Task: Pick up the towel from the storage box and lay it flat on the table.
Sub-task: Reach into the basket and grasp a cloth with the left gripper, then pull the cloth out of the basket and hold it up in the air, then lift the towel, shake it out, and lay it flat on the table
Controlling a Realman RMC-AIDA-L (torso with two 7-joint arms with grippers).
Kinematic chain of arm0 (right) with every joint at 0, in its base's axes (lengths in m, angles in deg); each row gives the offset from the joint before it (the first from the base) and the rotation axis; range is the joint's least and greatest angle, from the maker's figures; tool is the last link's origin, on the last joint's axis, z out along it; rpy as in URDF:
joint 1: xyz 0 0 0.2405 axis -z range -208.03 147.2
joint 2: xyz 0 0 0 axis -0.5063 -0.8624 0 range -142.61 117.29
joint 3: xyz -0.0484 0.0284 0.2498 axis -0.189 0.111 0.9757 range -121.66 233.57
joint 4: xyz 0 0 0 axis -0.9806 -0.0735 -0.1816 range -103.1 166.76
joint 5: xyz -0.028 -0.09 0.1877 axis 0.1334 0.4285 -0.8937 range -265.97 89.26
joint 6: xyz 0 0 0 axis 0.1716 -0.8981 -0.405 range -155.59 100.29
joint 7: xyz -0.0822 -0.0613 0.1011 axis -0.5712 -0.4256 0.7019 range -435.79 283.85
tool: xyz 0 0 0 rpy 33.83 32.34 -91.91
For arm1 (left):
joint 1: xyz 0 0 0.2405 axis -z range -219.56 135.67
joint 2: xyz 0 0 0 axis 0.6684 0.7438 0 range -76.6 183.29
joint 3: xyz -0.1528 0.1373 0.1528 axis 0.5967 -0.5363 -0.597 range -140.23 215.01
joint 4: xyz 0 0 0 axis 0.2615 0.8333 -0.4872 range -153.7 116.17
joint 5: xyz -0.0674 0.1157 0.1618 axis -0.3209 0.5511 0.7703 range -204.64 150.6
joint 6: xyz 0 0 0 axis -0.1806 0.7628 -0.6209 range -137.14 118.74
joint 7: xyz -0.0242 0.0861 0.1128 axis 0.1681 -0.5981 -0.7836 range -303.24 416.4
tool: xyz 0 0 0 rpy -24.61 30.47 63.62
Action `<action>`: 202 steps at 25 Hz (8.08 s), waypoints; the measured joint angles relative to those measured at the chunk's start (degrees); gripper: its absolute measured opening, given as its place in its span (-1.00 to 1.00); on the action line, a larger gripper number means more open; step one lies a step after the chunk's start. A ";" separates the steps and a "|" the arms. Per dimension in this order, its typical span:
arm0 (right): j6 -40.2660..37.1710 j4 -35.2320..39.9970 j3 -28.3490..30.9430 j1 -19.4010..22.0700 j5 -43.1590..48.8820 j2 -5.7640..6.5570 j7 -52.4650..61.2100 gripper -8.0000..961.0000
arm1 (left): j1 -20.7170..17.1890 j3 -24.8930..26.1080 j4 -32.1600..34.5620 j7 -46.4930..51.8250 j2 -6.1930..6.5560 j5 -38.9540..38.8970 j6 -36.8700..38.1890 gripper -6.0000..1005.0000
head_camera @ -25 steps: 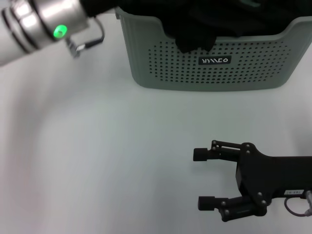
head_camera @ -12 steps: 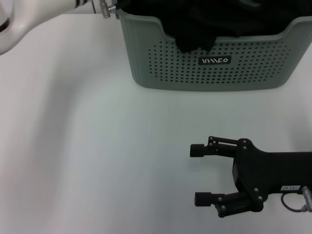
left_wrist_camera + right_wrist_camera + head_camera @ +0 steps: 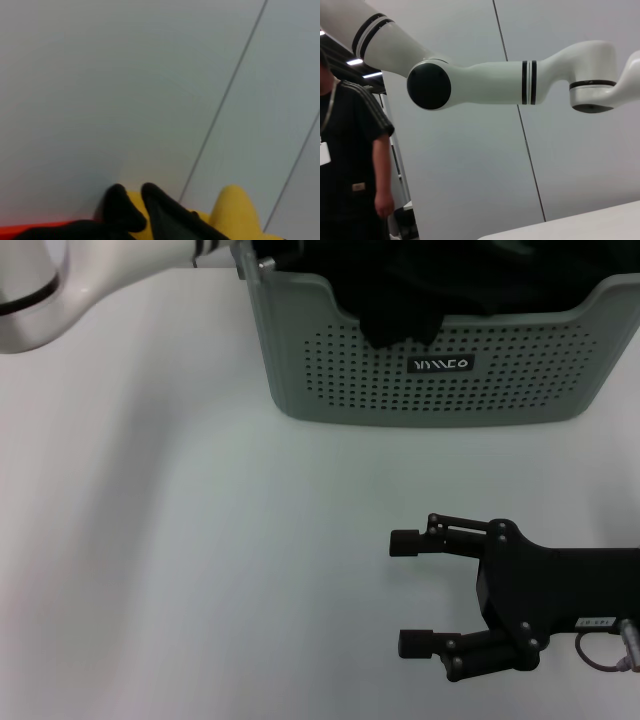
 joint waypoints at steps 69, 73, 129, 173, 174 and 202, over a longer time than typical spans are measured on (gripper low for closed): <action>24.38 6.80 -20.84 -0.31 -42.56 0.00 -35.54 0.22 | -41.40 -10.80 16.81 -22.76 0.07 -34.28 36.60 -0.86; 23.91 7.48 -21.33 0.83 -42.68 0.00 -35.58 -0.06 | -41.41 -10.56 16.18 -23.23 0.05 -34.90 36.61 -0.86; 27.21 39.10 -0.69 4.54 -16.86 1.42 -11.56 -0.98 | -36.36 -10.47 -17.76 -52.09 0.28 -26.37 64.25 -0.09; 15.95 50.56 15.78 2.41 -7.21 0.67 5.87 -0.98 | -31.15 -10.34 -24.56 -58.15 0.30 -21.94 62.56 -0.10; 15.99 50.73 16.04 2.45 -7.21 0.67 6.02 -0.98 | -31.20 -10.34 -24.63 -58.31 0.30 -21.94 62.54 -0.10; 29.55 51.32 8.42 -1.98 -7.36 0.35 5.77 -0.98 | -31.93 -11.02 -28.77 -63.86 -0.41 -28.23 63.15 -0.10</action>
